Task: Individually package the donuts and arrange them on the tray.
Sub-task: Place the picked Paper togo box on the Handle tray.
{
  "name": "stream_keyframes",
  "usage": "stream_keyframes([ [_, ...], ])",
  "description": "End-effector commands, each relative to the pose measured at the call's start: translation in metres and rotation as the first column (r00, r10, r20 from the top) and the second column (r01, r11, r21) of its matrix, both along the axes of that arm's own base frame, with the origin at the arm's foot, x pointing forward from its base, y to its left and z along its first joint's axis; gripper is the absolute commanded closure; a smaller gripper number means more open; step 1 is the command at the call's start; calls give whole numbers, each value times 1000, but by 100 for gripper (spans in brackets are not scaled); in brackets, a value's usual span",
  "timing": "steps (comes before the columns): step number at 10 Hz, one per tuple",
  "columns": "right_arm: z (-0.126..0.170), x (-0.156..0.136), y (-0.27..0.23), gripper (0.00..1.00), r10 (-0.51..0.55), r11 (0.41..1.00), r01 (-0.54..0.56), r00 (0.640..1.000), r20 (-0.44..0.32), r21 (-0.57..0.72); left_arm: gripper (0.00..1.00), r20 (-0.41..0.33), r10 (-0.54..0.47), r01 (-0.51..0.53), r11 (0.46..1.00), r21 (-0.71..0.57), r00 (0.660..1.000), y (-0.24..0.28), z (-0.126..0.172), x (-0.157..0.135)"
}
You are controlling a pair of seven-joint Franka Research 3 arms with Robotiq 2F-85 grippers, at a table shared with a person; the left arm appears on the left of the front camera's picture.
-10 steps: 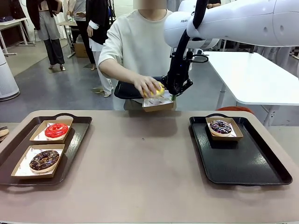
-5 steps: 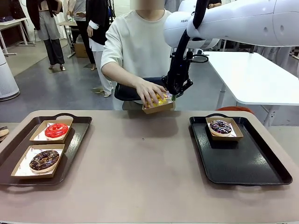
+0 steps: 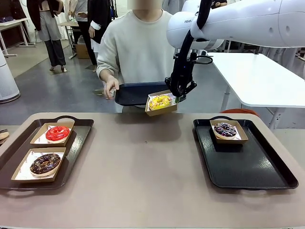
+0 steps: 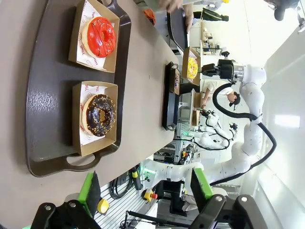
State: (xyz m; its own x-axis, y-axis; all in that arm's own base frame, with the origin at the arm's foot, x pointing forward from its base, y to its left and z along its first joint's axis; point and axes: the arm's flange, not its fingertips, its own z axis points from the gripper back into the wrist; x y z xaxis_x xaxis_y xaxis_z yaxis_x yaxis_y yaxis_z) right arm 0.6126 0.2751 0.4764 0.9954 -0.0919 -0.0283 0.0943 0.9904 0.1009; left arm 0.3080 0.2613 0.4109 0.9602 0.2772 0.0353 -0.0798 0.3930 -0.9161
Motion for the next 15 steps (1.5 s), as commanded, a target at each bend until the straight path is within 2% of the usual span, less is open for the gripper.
stream_keyframes([
  [1,1,-1,-2,100,-2,1000,2,1000,6,3,0,3,13,-13,1000,1,1000,1,2,0],
  [4,0,0,0,98,0,1000,0,1000,0,0,0,3,13,-13,1000,1,1000,1,2,0],
  [6,17,-33,-22,98,83,997,-83,996,-24,7,0,3,13,-13,1000,1,1000,1,2,0],
  [8,44,-79,-61,98,73,997,-74,997,-34,-3,0,3,13,-13,1000,1,1000,1,2,0],
  [10,59,-125,-101,98,28,999,-28,1000,2,-24,0,3,13,-13,1000,1,1000,1,2,0],
  [11,55,-142,-119,98,2,1000,-2,1000,3,-30,0,3,13,-13,1000,1,1000,1,2,0],
  [13,37,-173,-159,98,23,999,-22,1000,17,-42,0,3,13,-13,1000,1,1000,1,2,0],
  [15,11,-184,-191,98,31,999,-30,999,23,-12,0,3,13,-13,1000,1,1000,1,2,0],
])
